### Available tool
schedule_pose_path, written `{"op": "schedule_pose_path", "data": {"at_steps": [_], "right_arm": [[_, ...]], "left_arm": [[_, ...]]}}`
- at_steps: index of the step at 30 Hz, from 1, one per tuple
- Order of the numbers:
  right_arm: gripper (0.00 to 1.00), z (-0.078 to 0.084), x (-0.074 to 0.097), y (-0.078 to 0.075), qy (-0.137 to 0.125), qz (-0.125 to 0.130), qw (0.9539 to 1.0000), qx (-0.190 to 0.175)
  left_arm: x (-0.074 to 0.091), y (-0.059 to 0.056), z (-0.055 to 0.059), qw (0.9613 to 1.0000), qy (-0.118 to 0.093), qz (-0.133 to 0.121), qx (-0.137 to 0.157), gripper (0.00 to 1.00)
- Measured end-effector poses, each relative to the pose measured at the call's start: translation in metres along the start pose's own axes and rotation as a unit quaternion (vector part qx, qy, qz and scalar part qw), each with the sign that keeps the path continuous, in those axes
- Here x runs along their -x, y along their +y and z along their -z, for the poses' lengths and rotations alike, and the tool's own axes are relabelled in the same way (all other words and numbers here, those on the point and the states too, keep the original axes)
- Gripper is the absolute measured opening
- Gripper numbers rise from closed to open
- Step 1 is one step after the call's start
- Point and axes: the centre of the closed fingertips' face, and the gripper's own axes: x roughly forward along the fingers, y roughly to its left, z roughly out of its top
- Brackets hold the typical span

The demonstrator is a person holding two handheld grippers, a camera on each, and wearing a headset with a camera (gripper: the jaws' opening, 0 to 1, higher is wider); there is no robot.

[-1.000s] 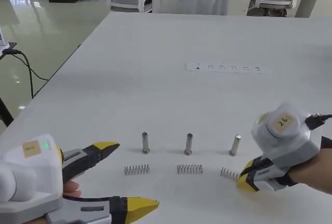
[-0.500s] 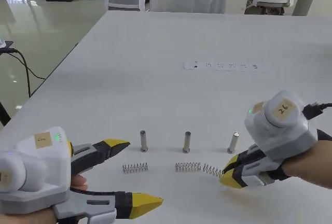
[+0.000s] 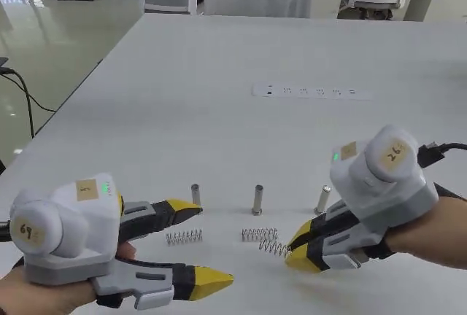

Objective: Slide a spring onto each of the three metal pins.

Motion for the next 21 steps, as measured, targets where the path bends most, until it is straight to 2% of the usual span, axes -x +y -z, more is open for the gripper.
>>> {"op": "schedule_pose_path", "data": {"at_steps": [8, 21], "right_arm": [[0.08, -0.008, -0.004, 0.01, -0.004, -0.015, 0.9996, 0.022], [0.08, -0.022, -0.007, 0.025, -0.013, -0.039, 0.9978, 0.052]], "left_arm": [[-0.007, -0.012, -0.002, 0.9993, -0.002, 0.033, -0.019, 0.42], [-0.013, -0.026, -0.001, 0.9971, -0.004, 0.07, -0.031, 0.26]]}}
